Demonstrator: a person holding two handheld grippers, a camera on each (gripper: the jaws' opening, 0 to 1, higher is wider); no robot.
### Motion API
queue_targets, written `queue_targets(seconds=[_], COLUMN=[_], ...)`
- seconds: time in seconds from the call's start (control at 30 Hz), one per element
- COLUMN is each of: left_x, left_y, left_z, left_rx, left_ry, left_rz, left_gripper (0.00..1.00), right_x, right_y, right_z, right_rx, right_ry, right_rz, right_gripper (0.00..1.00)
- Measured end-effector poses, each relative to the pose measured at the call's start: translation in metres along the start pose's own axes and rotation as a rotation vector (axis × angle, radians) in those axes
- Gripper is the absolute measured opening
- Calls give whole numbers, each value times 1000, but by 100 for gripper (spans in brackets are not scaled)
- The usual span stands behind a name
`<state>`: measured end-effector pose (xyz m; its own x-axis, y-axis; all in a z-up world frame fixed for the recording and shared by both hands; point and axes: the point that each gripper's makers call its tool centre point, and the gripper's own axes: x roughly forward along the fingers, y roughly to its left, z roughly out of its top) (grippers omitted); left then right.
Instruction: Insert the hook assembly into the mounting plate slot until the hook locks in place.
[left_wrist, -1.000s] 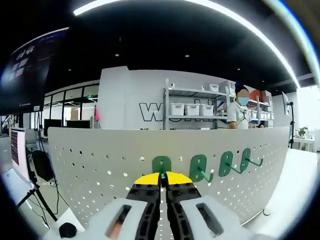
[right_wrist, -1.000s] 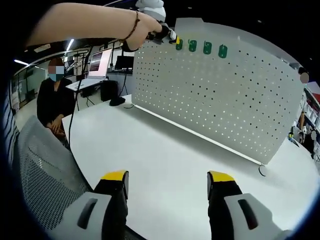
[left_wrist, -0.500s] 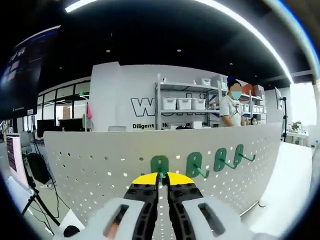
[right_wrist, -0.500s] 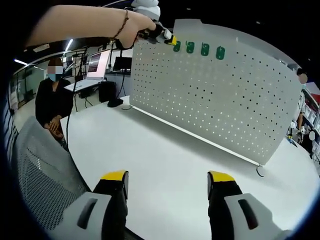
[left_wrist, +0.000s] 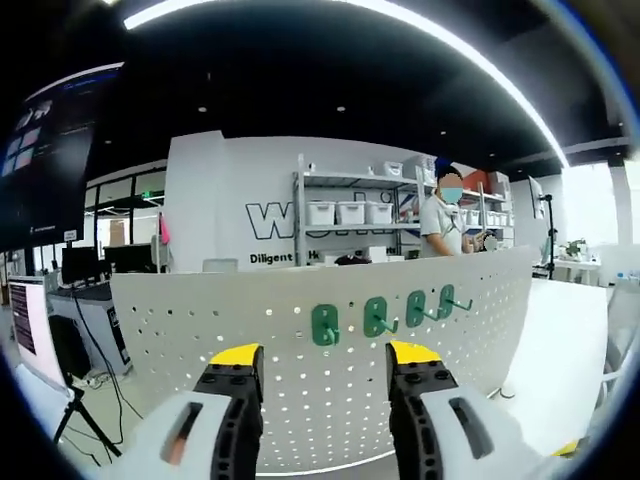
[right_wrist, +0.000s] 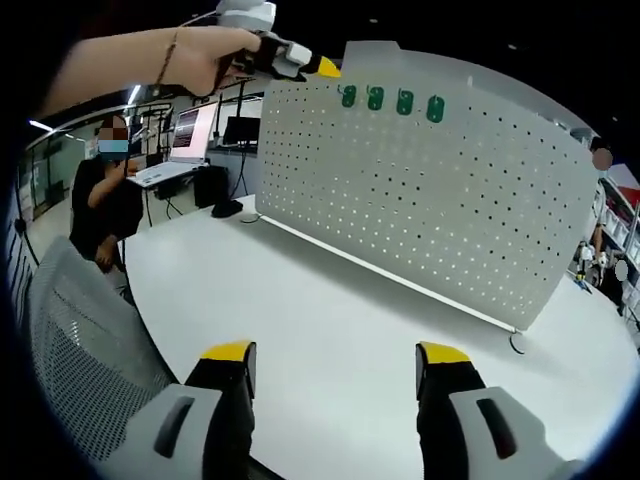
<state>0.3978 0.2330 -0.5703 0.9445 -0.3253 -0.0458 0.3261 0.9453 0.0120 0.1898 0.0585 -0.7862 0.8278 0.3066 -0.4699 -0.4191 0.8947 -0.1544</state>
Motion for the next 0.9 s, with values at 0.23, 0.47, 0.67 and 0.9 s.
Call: queue_targets(seconds=[0.23, 0.47, 0.67, 0.9], left_x=[-36, -72, -97, -123], left_y=[-4, -7, -12, -23], left_z=[-27, -82, -106, -125], left_rx=[8, -15, -27, -45], left_ry=[55, 150, 180, 211], left_rz=[-53, -98, -121, -149], left_gripper=[67, 78, 85, 92], right_x=[-1, -1, -1, -2], right_y=[-2, -2, -2, -3], right_z=[0, 0, 1, 3], right_rx=[8, 8, 4, 0], right_ry=[-2, -2, -5, -16], right_rz=[-5, -6, -9, -14], right_gripper=[63, 63, 63, 63])
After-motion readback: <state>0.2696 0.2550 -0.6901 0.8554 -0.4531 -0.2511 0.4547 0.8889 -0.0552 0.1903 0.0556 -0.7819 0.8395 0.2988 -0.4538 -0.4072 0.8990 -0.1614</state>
